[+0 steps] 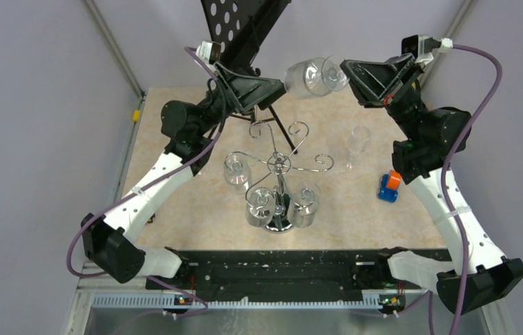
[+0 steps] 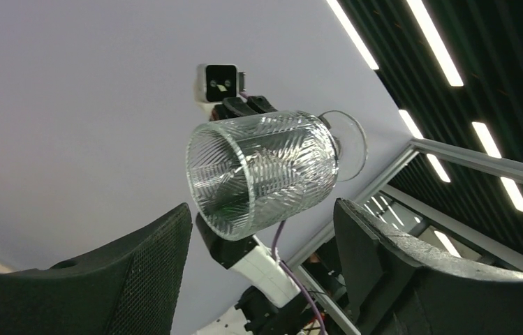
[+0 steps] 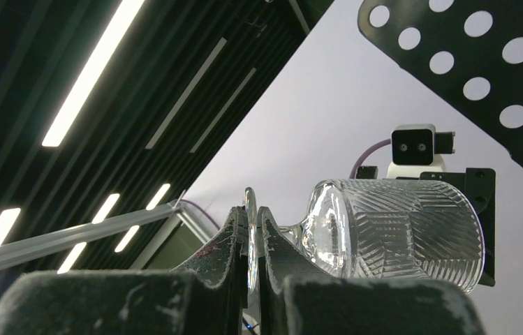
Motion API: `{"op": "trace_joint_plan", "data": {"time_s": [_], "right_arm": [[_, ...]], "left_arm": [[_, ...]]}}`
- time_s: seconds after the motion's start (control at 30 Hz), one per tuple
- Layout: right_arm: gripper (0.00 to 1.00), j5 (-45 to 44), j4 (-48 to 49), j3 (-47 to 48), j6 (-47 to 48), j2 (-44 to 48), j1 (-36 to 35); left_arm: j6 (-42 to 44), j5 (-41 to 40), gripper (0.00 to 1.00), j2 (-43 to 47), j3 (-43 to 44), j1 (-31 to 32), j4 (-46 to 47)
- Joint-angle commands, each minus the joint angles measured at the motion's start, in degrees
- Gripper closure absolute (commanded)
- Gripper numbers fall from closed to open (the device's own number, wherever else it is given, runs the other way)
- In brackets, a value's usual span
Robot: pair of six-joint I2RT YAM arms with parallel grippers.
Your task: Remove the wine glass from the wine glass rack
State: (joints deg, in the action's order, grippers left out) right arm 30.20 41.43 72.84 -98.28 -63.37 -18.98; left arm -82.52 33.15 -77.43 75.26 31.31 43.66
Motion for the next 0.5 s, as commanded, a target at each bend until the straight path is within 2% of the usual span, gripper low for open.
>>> {"op": "trace_joint_plan", "data": {"time_s": [0.0,0.13,0.4,0.47], "right_arm": [[1.00,-1.5,6.8,0.1,-2.1,-0.3,-1.6],[1.00,-1.8,7.3,-1.1,-2.7,-0.5,-1.8],[1.00,-3.4,9.9,-4.7,-5.7,-1.1,-2.9],[1.00,-3.9,10.5,-6.1,-6.5,-1.3,-3.1]], "left_arm": [[-5.7,3.2,0.22,-0.6,1.7,0.8,9.4],[-9.1,4.6,0.25,-1.1,2.2,1.3,14.2],[-11.9,6.6,0.43,-2.1,3.5,2.1,21.6],[-12.5,7.2,0.50,-2.6,4.0,2.3,22.9]]}}
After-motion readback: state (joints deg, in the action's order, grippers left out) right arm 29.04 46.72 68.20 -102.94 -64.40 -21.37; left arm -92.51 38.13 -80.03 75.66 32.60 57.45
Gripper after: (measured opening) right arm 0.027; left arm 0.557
